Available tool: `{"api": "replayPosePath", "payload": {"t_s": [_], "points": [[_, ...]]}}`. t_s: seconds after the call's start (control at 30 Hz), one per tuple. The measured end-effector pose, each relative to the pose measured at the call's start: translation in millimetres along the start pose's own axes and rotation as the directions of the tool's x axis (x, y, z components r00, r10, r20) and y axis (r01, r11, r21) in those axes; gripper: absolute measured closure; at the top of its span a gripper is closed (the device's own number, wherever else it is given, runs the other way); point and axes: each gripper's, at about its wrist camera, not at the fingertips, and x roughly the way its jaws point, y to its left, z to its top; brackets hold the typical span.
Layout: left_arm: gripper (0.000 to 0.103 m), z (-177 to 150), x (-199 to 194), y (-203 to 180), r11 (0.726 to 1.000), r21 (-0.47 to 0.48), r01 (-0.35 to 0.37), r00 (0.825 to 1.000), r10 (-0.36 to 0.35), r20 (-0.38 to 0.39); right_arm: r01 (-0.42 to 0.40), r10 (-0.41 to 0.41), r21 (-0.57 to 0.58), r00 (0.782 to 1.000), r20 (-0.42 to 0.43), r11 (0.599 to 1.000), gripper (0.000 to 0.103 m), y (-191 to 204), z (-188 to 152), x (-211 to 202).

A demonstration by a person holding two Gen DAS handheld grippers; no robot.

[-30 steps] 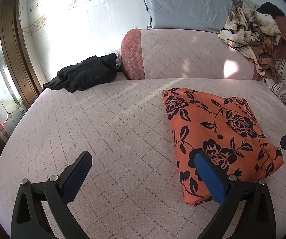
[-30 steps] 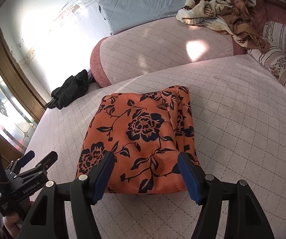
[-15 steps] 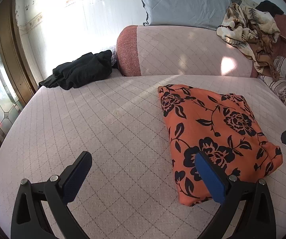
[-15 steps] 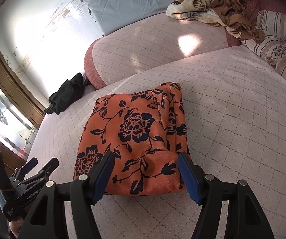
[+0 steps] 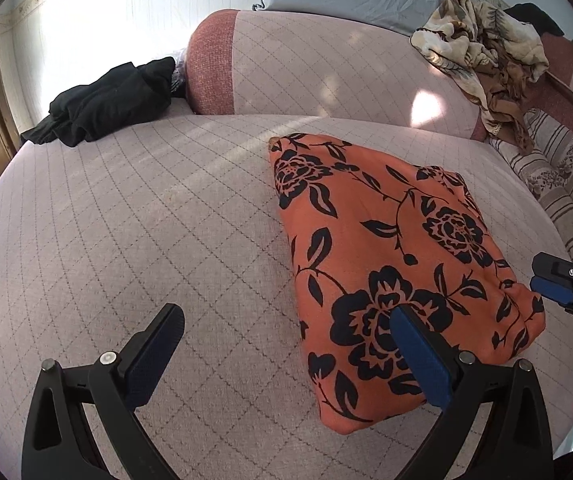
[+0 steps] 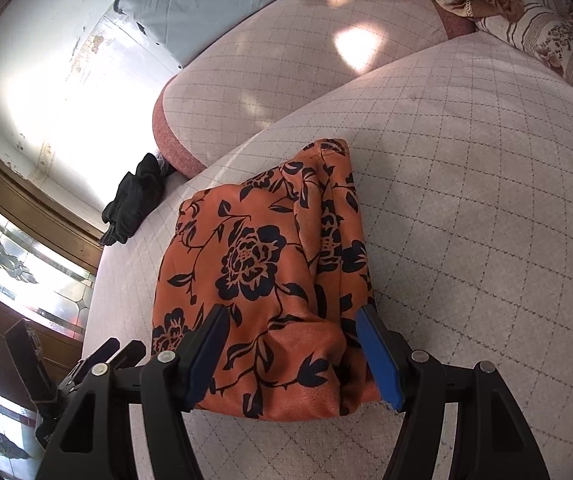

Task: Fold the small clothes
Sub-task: 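Grasp the folded orange dress edge with the right tool while the left tool grasps it too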

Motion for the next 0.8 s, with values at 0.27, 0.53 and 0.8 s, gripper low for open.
{"api": "replayPosePath", "payload": {"t_s": [0.27, 0.53, 0.8], "points": [[0.001, -1, 19, 4, 0.986, -0.042, 0.162, 0.982, -0.165, -0.089, -0.033, 0.035, 0.095, 0.999, -0.014, 0.995, 0.034, -26, 12, 5], [0.001, -4, 34, -2, 0.968, -0.044, 0.247, 0.958, -0.251, -0.137, -0.061, 0.083, 0.219, 0.992, -0.091, 0.974, 0.034, -57, 22, 36], [0.001, -8, 57, 2, 0.933, -0.104, 0.345, 0.918, -0.359, -0.168, -0.156, 0.193, 0.258, 0.973, -0.126, 0.954, 0.027, -69, 26, 64]]}}
